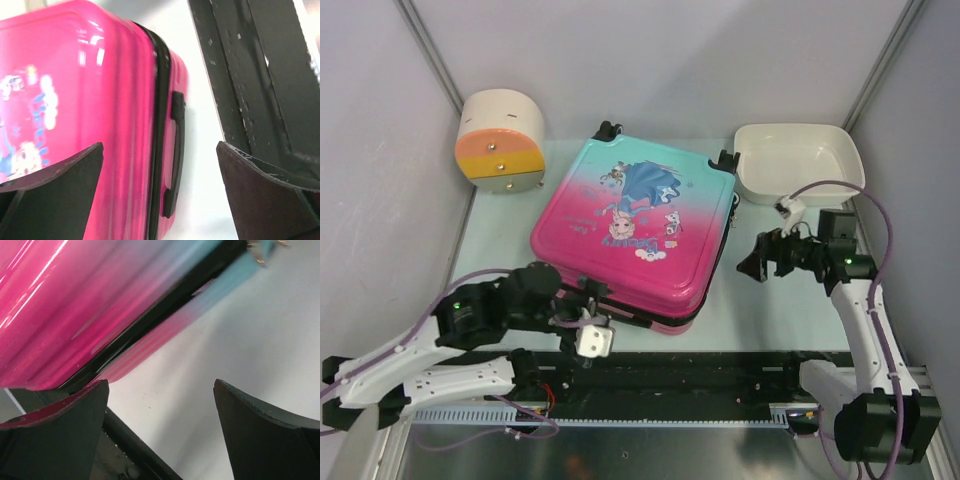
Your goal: Open, take out, and arrange the luggage
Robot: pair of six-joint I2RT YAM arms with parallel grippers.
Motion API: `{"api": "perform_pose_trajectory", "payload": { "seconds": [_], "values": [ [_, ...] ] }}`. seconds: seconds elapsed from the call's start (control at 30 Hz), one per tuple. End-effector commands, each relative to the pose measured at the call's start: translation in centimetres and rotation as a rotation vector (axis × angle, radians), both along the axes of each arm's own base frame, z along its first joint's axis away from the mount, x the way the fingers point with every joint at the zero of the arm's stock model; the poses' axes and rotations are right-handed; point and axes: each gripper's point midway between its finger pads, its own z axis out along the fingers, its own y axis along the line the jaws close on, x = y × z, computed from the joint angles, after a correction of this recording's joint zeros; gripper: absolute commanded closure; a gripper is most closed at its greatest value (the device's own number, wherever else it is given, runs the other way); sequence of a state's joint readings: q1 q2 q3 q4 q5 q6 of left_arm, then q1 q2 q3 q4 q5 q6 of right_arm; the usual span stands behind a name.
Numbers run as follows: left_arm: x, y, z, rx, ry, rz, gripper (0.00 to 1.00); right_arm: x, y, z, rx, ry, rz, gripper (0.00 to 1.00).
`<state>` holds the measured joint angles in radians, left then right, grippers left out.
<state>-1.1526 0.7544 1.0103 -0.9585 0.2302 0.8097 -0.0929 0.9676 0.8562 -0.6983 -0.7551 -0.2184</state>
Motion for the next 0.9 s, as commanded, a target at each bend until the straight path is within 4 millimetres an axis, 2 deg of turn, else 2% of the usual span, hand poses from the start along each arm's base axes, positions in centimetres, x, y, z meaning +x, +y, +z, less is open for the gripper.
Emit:
{"api": "perform_pose_trajectory", "payload": {
  "seconds": [0.0,0.07,0.1,0.13,0.17,0.2,0.27,0.3,0.33,0.37,0.4,0.43,0.47,0.6,0.63,0.67,0.7,0.73,0.77,0.87],
  "values": [
    [1.6,-0.3,5.0,-0.153,0.159,0.232,0.00,-0.6,4.7,-0.2,-0.037,-0.130,0.225,0.11],
    [3.8,-0.6,7.5,-0.254,0.236,0.347,0.00,-1.4,6.4,-1.7,-0.075,-0.121,0.312,0.11],
    [7.0,0.3,9.2,-0.327,0.306,0.517,0.00,-1.8,7.6,-1.9,-0.074,-0.136,0.362,0.11],
    [8.0,0.4,10.3,-0.375,0.358,0.562,0.00,-1.9,8.1,-2.4,-0.064,-0.119,0.369,0.11],
    [9.8,0.9,11.4,-0.420,0.375,0.631,0.00,-2.1,8.5,-2.8,-0.058,-0.114,0.380,0.12],
    [12.7,2.3,13.1,-0.492,0.410,0.776,0.00,-2.3,9.9,-2.5,-0.048,-0.151,0.428,0.12],
    [15.9,4.1,14.4,-0.564,0.421,0.944,0.00,-3.0,11.7,-2.2,-0.045,-0.209,0.495,0.14],
    [17.5,6.0,16.1,-0.637,0.427,1.046,0.00,-2.5,12.5,-1.9,-0.066,-0.275,0.501,0.14],
    [18.9,6.8,16.0,-0.648,0.443,1.098,0.00,-4.0,14.7,-1.7,-0.069,-0.314,0.582,0.14],
    [20.1,8.5,16.3,-0.687,0.445,1.168,0.00,-3.7,15.4,-2.0,-0.100,-0.343,0.587,0.14],
    [20.6,9.2,16.6,-0.717,0.471,1.206,0.00,-3.5,16.8,-1.1,-0.086,-0.405,0.598,0.14],
    [21.5,9.8,16.3,-0.726,0.490,1.237,0.00,-4.8,18.7,-0.9,-0.068,-0.429,0.652,0.15],
    [22.1,10.7,16.3,-0.755,0.519,1.277,0.00,-4.1,20.2,-0.4,-0.051,-0.469,0.629,0.15],
    [23.8,11.9,15.5,-0.787,0.598,1.351,0.00,-5.4,26.0,0.5,0.005,-0.547,0.677,0.15],
    [24.2,12.1,15.4,-0.790,0.603,1.370,0.00,-5.6,27.4,1.8,0.026,-0.579,0.688,0.15],
    [24.9,12.3,15.0,-0.795,0.620,1.402,0.00,-6.6,29.3,1.5,0.034,-0.589,0.720,0.15],
    [25.5,12.9,14.6,-0.796,0.611,1.444,0.00,-7.0,30.3,1.9,0.043,-0.603,0.732,0.15],
    [25.8,13.0,14.3,-0.793,0.610,1.454,0.00,-7.3,31.7,3.6,0.072,-0.636,0.747,0.15],
    [26.4,13.1,13.7,-0.780,0.617,1.467,0.00,-8.5,32.6,3.9,0.086,-0.636,0.787,0.15],
    [26.9,13.2,13.6,-0.767,0.599,1.463,0.00,-9.0,33.2,5.2,0.102,-0.608,0.789,0.18]
  ]
}}
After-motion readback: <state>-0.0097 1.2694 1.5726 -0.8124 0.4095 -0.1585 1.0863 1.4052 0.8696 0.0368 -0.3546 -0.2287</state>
